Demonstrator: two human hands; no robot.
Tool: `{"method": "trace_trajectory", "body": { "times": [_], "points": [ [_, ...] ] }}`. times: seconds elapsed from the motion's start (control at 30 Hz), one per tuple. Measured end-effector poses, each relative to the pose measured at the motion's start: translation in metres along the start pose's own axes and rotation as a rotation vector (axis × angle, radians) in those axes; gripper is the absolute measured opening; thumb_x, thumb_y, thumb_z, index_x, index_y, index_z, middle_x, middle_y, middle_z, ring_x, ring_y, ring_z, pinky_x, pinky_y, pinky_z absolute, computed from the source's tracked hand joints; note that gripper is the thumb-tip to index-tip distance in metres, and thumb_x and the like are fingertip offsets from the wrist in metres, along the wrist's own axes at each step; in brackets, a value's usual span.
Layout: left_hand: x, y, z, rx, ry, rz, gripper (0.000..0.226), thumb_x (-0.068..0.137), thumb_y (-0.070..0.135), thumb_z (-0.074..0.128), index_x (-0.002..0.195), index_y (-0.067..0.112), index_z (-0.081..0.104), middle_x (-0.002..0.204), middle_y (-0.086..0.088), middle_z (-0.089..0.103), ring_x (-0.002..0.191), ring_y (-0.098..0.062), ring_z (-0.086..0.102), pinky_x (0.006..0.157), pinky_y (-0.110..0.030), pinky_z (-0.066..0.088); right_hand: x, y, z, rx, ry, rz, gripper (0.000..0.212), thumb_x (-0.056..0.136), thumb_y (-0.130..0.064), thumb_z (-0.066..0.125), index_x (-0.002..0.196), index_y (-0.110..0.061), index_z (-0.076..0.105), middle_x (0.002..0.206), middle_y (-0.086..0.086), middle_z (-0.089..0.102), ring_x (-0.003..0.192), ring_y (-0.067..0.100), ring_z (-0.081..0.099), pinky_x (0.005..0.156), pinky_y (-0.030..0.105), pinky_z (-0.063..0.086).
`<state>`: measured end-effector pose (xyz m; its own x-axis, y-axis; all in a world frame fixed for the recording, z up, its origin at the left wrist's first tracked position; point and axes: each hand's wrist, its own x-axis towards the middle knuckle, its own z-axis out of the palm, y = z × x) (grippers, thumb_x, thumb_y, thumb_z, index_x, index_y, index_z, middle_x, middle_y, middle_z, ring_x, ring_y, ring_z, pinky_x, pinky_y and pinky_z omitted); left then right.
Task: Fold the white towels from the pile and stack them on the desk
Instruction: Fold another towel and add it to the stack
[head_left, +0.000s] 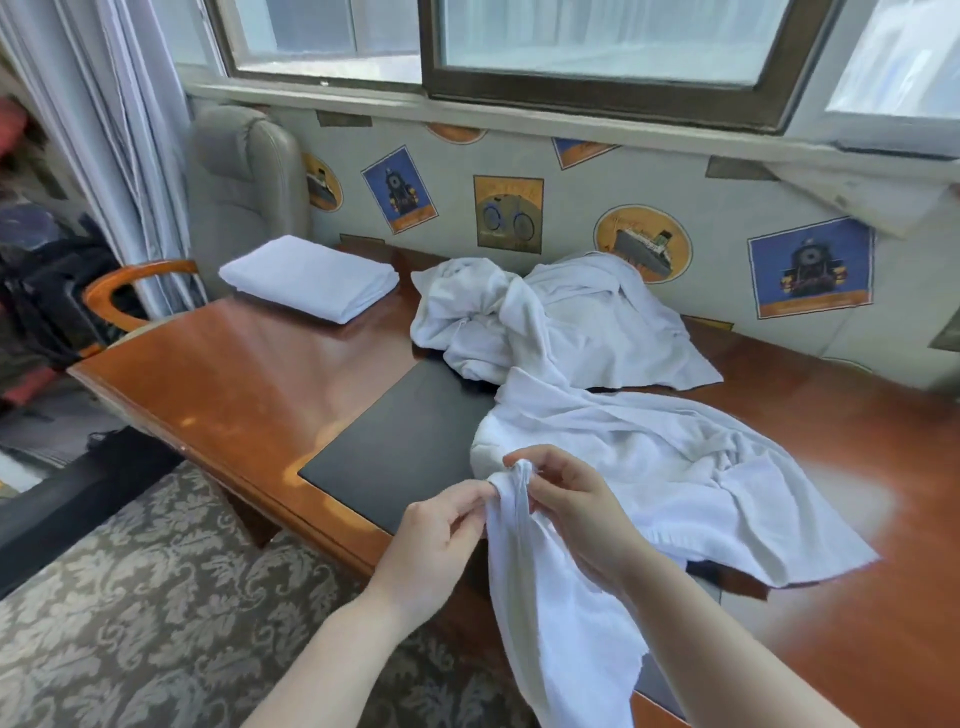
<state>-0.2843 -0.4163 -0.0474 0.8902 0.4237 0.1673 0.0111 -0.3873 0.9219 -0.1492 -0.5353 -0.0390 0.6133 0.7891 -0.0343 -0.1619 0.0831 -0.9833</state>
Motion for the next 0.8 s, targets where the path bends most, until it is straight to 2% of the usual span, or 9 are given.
{"method": "trace_trajectory", "body": {
  "times": [0.07,0.13,0.23,0.3,0.37,0.47,0.6,0.67,0.8],
  "points": [
    [0.005,0.005,0.003,0.051,-0.049,0.027,0.021,0.1,0.016,0.051,0.091,0.034,0.053,0.081,0.017,0.067,0.081,-0.002,0.063,0.074,-0.014,0.046,-0.005,-0.002,-0.008,0.049,0.026,0.003,0.026,0.096,0.002,0.051,0.096,-0.014,0.072,0.086,0.008,0.062,0.083,0.022,0.054,0.075,0.029,0.044],
    [0.012,0.011,0.005,0.07,-0.05,0.036,0.021,0.099,0.015,0.053,0.089,0.033,0.046,0.074,0.016,0.064,0.072,-0.003,0.059,0.067,-0.013,0.044,-0.007,-0.004,-0.011,0.082,0.043,0.0,0.027,0.096,0.004,0.05,0.096,-0.013,0.071,0.085,0.008,0.06,0.082,0.022,0.053,0.075,0.028,0.044],
    [0.023,0.018,0.003,-0.002,-0.053,0.038,0.029,0.095,0.013,0.061,0.104,0.037,0.049,0.089,0.012,0.074,0.087,-0.007,0.069,0.078,-0.02,0.052,-0.01,-0.01,-0.013,0.06,0.016,0.001,0.027,0.095,0.005,0.05,0.099,-0.013,0.069,0.087,0.009,0.062,0.08,0.021,0.053,0.074,0.027,0.045],
    [0.029,0.022,0.0,-0.014,-0.098,0.057,0.04,0.09,0.013,0.068,0.109,0.045,0.053,0.095,0.013,0.075,0.094,-0.005,0.069,0.082,-0.014,0.05,-0.013,-0.011,-0.016,0.052,0.034,0.009,0.026,0.094,0.008,0.049,0.106,-0.009,0.064,0.091,0.013,0.059,0.081,0.025,0.051,0.074,0.028,0.044],
    [0.035,0.025,-0.002,0.02,-0.145,0.094,0.041,0.091,0.013,0.067,0.112,0.047,0.057,0.093,0.012,0.075,0.092,-0.004,0.069,0.081,-0.01,0.048,-0.016,-0.01,-0.018,0.097,0.055,0.03,0.029,0.093,0.012,0.048,0.114,-0.006,0.058,0.091,0.014,0.055,0.077,0.026,0.049,0.072,0.028,0.044],
    [0.046,0.026,-0.004,0.088,-0.211,0.133,0.045,0.093,0.01,0.063,0.116,0.049,0.063,0.094,0.01,0.074,0.091,-0.008,0.069,0.082,-0.016,0.05,-0.02,-0.008,-0.018,0.156,0.059,0.038,0.032,0.092,0.014,0.047,0.12,-0.001,0.052,0.089,0.012,0.055,0.068,0.019,0.052,0.068,0.026,0.047],
    [0.054,0.031,-0.003,0.149,-0.349,0.203,0.06,0.093,-0.005,0.053,0.123,0.047,0.062,0.114,0.017,0.068,0.108,-0.005,0.063,0.085,-0.013,0.048,-0.022,-0.011,-0.019,0.041,0.128,0.067,0.031,0.092,0.01,0.052,0.119,-0.006,0.049,0.11,0.012,0.054,0.068,0.019,0.055,0.069,0.029,0.047],
    [0.056,0.031,-0.002,0.176,-0.365,0.254,0.059,0.092,-0.008,0.051,0.116,0.044,0.066,0.117,0.019,0.066,0.112,-0.004,0.061,0.086,-0.015,0.049,-0.024,-0.012,-0.019,0.029,0.171,0.094,0.033,0.091,0.008,0.054,0.119,-0.008,0.047,0.114,0.011,0.052,0.065,0.018,0.054,0.07,0.03,0.047],
    [0.061,0.021,0.002,0.146,-0.292,0.23,0.039,0.091,-0.003,0.055,0.096,0.034,0.067,0.095,0.012,0.07,0.087,-0.012,0.067,0.078,-0.031,0.054,-0.035,-0.008,-0.018,-0.025,0.294,0.009,0.033,0.082,-0.007,0.065,0.112,-0.013,0.051,0.117,0.002,0.054,0.073,0.015,0.06,0.077,0.03,0.05]
  ]
}}
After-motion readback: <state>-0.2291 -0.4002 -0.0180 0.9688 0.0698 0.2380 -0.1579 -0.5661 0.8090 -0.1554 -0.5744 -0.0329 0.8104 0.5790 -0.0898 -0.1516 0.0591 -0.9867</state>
